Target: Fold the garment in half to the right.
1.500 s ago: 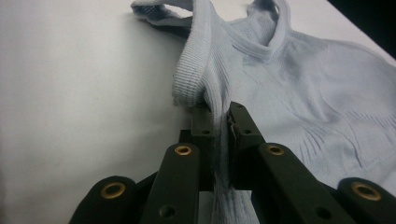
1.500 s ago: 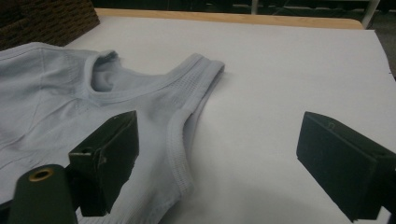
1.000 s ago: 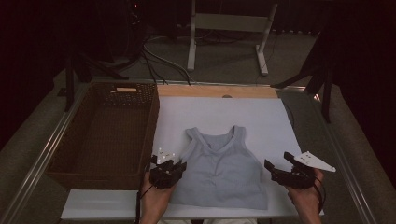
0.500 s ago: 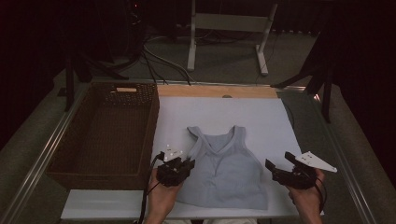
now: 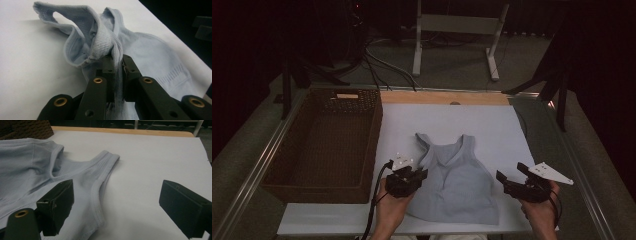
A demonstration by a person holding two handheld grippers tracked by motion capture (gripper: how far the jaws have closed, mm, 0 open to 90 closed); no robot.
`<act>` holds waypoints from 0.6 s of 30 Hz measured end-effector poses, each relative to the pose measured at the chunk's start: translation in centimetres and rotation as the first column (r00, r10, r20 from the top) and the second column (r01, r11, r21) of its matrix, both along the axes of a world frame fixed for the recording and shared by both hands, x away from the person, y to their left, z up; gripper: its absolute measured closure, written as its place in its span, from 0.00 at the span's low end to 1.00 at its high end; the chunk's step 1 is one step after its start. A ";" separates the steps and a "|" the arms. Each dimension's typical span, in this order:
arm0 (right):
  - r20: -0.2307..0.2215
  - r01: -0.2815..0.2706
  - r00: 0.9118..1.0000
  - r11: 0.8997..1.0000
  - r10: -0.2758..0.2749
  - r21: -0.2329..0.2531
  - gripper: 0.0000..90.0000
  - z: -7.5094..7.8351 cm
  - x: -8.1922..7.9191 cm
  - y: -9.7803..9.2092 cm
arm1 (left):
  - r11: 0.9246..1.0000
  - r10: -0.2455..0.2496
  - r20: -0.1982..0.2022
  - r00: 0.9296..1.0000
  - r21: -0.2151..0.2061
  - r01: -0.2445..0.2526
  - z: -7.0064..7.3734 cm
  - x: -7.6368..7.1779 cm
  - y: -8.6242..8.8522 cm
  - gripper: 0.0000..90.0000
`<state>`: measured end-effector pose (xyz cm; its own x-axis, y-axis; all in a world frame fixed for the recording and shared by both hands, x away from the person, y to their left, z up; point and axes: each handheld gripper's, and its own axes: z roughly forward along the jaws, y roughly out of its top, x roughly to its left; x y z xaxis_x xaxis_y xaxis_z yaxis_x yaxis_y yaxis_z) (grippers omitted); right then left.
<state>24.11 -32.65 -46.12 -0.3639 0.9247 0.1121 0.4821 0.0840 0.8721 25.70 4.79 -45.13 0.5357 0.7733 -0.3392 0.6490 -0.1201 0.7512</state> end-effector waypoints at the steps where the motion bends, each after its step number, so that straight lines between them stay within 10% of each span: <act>1: 0.000 0.000 1.000 1.000 0.000 -0.001 0.14 0.0 0.0 0.0 | 1.000 -0.002 0.000 1.000 -0.001 0.002 0.0 0.0 -0.1 0.94; 18: 0.002 0.000 1.000 1.000 0.000 0.000 0.14 0.0 0.0 -0.1 | 0.999 -0.039 0.014 0.999 -0.036 0.040 0.9 0.0 -1.3 0.94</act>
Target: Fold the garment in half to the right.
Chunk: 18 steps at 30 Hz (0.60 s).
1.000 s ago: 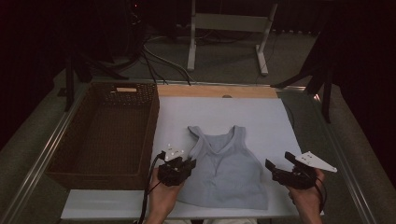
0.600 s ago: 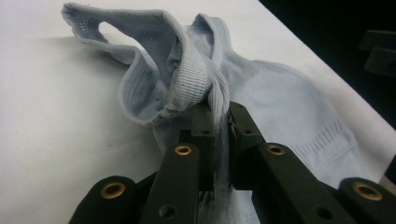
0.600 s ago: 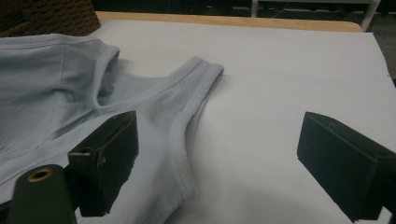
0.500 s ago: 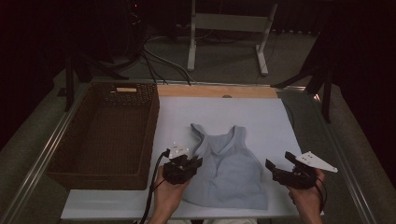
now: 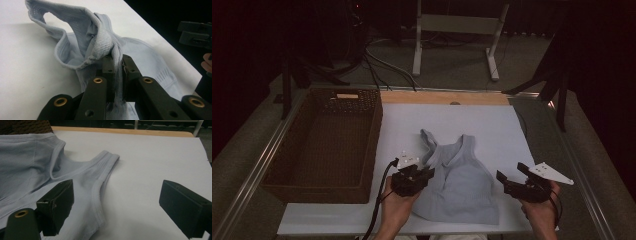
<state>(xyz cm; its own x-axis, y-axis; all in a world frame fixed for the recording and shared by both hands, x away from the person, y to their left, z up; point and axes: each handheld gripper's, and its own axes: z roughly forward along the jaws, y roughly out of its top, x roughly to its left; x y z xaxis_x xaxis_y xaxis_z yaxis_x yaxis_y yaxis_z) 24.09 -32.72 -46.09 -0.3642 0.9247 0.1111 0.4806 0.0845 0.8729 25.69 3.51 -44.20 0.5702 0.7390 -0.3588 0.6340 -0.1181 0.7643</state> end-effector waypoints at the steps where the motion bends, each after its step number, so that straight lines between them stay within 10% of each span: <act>1: 0.001 0.001 1.000 1.000 -0.001 0.001 0.14 0.0 0.0 0.0 | 1.000 -0.004 0.002 1.000 -0.001 0.004 0.1 0.0 -0.1 0.94; 18: -0.001 0.002 1.000 1.000 -0.002 0.003 0.14 0.0 0.0 -0.1 | 0.999 -0.036 0.008 0.999 -0.025 0.036 0.8 0.2 -1.1 0.95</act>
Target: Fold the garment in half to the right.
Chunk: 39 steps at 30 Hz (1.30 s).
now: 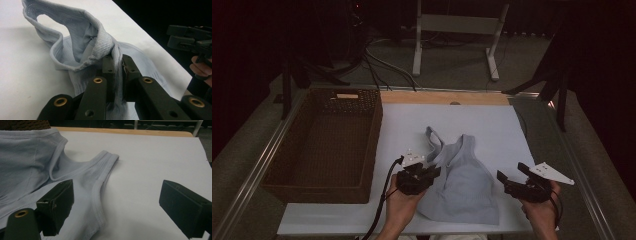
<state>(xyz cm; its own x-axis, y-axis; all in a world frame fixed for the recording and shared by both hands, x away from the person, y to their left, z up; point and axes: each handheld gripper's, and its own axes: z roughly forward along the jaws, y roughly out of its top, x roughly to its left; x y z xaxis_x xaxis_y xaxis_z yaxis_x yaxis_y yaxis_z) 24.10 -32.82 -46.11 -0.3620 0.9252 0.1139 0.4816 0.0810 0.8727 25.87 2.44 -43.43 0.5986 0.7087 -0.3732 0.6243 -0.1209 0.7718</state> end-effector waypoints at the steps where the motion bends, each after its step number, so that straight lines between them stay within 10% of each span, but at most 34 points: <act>1: -0.001 0.000 1.000 1.000 0.000 0.000 0.14 0.0 0.0 0.0 | 1.000 -0.002 0.000 1.000 -0.001 0.002 0.0 0.0 -0.1 0.94; 39: 0.001 -0.001 1.000 1.000 0.001 0.000 0.14 0.0 -0.1 -0.1 | 0.996 -0.078 0.002 0.997 -0.049 0.078 0.1 0.6 -3.0 0.94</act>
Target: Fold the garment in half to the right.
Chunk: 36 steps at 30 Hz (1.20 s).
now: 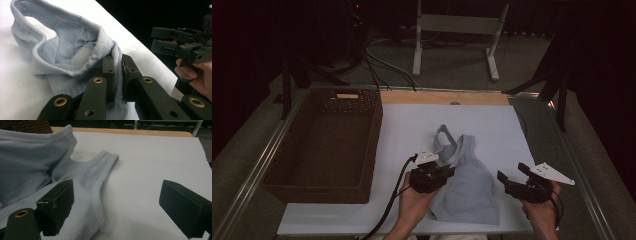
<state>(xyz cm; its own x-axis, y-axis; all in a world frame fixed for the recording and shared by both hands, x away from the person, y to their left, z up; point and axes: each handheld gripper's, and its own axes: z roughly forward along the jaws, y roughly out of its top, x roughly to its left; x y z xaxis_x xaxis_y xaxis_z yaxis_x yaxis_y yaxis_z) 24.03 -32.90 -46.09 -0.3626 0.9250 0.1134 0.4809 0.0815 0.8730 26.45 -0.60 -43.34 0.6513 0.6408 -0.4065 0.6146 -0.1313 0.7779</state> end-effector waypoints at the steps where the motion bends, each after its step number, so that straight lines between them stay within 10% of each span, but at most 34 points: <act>1: 0.000 0.000 1.000 1.000 0.000 0.000 0.14 0.0 0.0 0.0 | 1.000 -0.001 0.000 1.000 -0.003 0.001 0.0 0.0 -0.1 0.94; 36: -0.001 0.002 1.000 1.000 -0.002 0.005 0.14 0.0 0.0 -0.1 | 0.999 -0.040 0.010 0.999 0.000 0.040 0.2 0.5 -2.6 0.94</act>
<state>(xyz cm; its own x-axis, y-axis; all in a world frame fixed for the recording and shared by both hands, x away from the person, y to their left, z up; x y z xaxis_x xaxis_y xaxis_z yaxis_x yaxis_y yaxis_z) 23.98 -33.00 -46.08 -0.3603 0.9253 0.1184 0.4819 0.0759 0.8729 26.97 -3.20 -43.17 0.6802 0.6141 -0.4002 0.6011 -0.1550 0.7840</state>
